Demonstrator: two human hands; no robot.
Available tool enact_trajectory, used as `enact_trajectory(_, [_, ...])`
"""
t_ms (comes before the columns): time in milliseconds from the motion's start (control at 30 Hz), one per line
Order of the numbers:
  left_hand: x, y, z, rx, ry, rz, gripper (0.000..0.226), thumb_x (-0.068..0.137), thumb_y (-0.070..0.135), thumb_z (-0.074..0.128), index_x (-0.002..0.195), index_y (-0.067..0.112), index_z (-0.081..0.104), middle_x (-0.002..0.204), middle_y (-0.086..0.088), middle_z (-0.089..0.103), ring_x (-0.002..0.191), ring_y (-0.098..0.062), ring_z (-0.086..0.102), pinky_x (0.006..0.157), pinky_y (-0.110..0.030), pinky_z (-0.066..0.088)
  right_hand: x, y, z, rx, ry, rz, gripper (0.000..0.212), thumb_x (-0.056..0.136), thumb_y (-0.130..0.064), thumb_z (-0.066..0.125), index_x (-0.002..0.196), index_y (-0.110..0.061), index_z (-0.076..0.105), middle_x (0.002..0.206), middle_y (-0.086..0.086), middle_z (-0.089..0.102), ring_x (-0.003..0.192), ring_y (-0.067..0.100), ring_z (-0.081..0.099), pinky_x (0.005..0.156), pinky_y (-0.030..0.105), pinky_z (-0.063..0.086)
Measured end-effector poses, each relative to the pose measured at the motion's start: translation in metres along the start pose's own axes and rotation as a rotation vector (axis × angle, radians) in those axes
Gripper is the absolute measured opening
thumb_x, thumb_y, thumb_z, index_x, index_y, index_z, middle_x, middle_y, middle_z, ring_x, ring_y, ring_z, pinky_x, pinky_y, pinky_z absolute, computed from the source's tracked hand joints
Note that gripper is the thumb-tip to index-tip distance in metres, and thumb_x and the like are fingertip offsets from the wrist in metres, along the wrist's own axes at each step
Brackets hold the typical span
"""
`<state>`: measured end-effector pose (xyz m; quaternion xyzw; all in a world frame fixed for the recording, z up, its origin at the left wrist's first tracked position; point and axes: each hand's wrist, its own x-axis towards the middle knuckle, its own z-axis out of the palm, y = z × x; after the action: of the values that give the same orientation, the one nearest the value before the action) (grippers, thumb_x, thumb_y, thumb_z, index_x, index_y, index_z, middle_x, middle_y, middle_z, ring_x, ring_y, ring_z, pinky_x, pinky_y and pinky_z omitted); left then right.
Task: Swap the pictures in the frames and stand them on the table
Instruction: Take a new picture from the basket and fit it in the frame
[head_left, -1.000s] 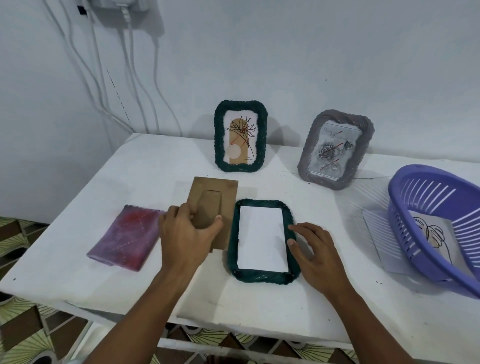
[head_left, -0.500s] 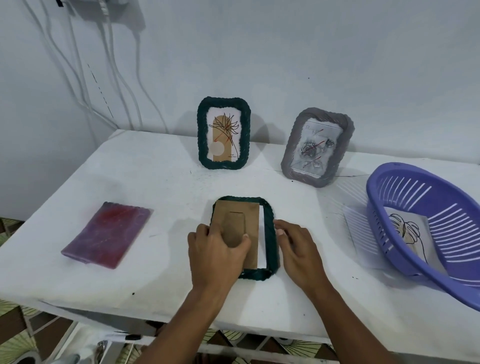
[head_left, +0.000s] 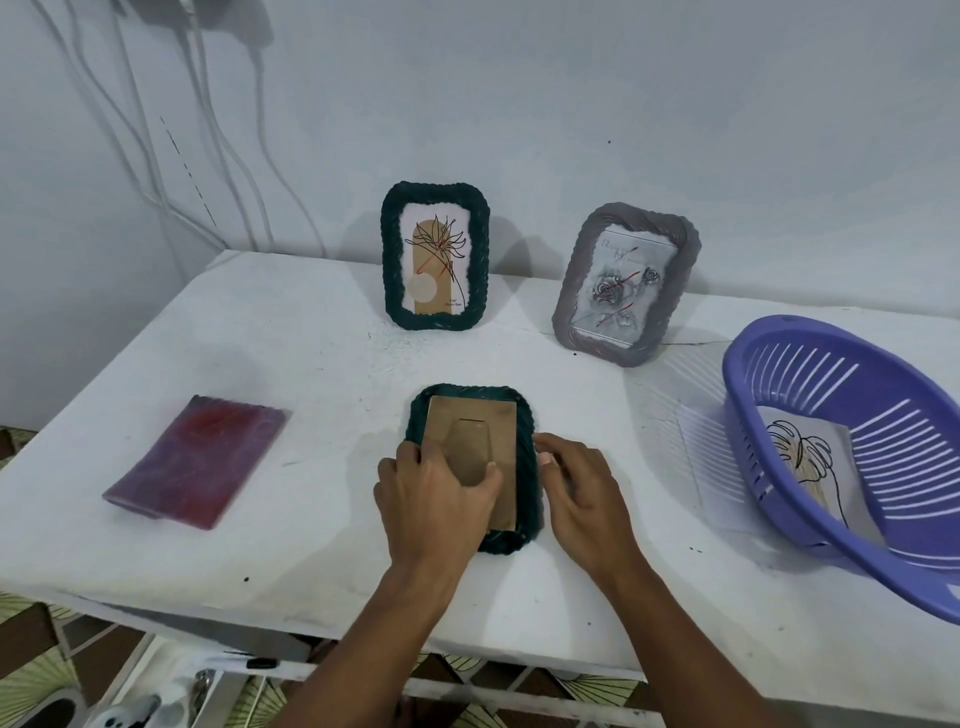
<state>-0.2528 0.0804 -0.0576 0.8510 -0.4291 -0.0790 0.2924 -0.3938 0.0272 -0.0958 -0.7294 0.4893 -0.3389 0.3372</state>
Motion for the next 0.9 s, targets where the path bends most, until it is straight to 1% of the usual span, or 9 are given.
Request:
enact_trajectory(133, [0.0037,-0.0009,0.0026,-0.012,-0.014,-0.023,0.052,0.072,0.054,0.064,0.100,0.010,0.062,0.095,-0.006,0.058,0.093,-0.026,0.049,0.081,-0.040,0.046,-0.0004,0.0002,0.0009,0.024,0.007,-0.006,0.030,0.097,-0.031,0.040,0.123,-0.029,0.055,0.115,-0.013,0.059,0.106,0.003,0.047,0.092,0.008,0.033])
enact_trajectory(267, [0.0060,-0.0011,0.0045,-0.020,-0.021,-0.028,0.050,0.072,0.053,0.064,0.097,0.010,0.062,0.094,-0.007,0.058,0.092,-0.027,0.049,0.081,-0.041,0.046,-0.0004,0.0011,0.0022,0.022,0.013,-0.008,0.037,0.093,-0.036,0.037,0.124,-0.027,0.056,0.116,-0.014,0.059,0.108,0.005,0.048,0.094,0.015,0.035])
enact_trajectory(333, [0.0063,-0.0012,0.0054,-0.024,-0.027,-0.035,0.050,0.072,0.053,0.064,0.098,0.010,0.062,0.094,-0.007,0.057,0.093,-0.027,0.048,0.082,-0.042,0.046,0.0000,0.0019,0.0022,0.019,0.012,-0.007,0.034,0.096,-0.034,0.039,0.125,-0.026,0.056,0.117,-0.013,0.058,0.109,0.007,0.048,0.096,0.021,0.037])
enact_trajectory(400, [0.0064,-0.0019,0.0060,-0.029,-0.031,-0.035,0.051,0.071,0.053,0.064,0.098,0.010,0.062,0.093,-0.007,0.057,0.092,-0.027,0.049,0.081,-0.042,0.046,0.0003,0.0029,0.0021,0.013,0.009,-0.002,0.029,0.100,-0.027,0.042,0.125,-0.025,0.056,0.118,-0.013,0.058,0.110,0.007,0.048,0.097,0.024,0.038])
enact_trajectory(533, [0.0064,-0.0024,0.0065,-0.026,-0.033,-0.032,0.051,0.072,0.054,0.064,0.097,0.010,0.061,0.093,-0.007,0.057,0.091,-0.026,0.049,0.080,-0.041,0.046,0.0005,0.0025,0.0024,0.002,0.008,-0.003,0.028,0.099,-0.028,0.042,0.124,-0.027,0.055,0.118,-0.014,0.057,0.109,0.007,0.047,0.096,0.022,0.037])
enact_trajectory(633, [0.0064,-0.0027,0.0066,-0.010,-0.036,-0.027,0.053,0.072,0.055,0.063,0.100,0.010,0.061,0.094,-0.007,0.057,0.092,-0.026,0.049,0.080,-0.040,0.046,0.0006,0.0022,0.0028,0.003,0.009,0.001,0.036,0.095,-0.036,0.037,0.124,-0.027,0.055,0.118,-0.013,0.058,0.108,0.006,0.047,0.096,0.020,0.037])
enact_trajectory(700, [0.0062,-0.0031,0.0065,-0.009,-0.036,-0.025,0.054,0.072,0.055,0.063,0.100,0.010,0.061,0.095,-0.007,0.057,0.092,-0.026,0.049,0.080,-0.040,0.046,0.0002,0.0022,0.0027,0.002,0.006,0.000,0.037,0.095,-0.037,0.037,0.125,-0.026,0.056,0.118,-0.013,0.058,0.108,0.005,0.047,0.095,0.019,0.036])
enact_trajectory(767, [0.0058,-0.0031,0.0060,-0.011,-0.037,-0.024,0.053,0.072,0.055,0.064,0.099,0.009,0.060,0.095,-0.007,0.058,0.092,-0.027,0.049,0.080,-0.041,0.046,-0.0001,0.0024,0.0025,0.001,0.004,-0.009,0.034,0.097,-0.034,0.039,0.124,-0.026,0.056,0.117,-0.013,0.058,0.108,0.005,0.047,0.094,0.016,0.036])
enact_trajectory(900, [0.0044,-0.0019,0.0049,-0.016,-0.037,-0.026,0.052,0.072,0.054,0.064,0.098,0.010,0.060,0.095,-0.007,0.058,0.093,-0.026,0.049,0.081,-0.041,0.046,0.0005,0.0021,0.0025,-0.023,0.000,-0.024,0.038,0.093,-0.036,0.037,0.124,-0.026,0.056,0.115,-0.014,0.057,0.106,0.006,0.046,0.091,0.009,0.033])
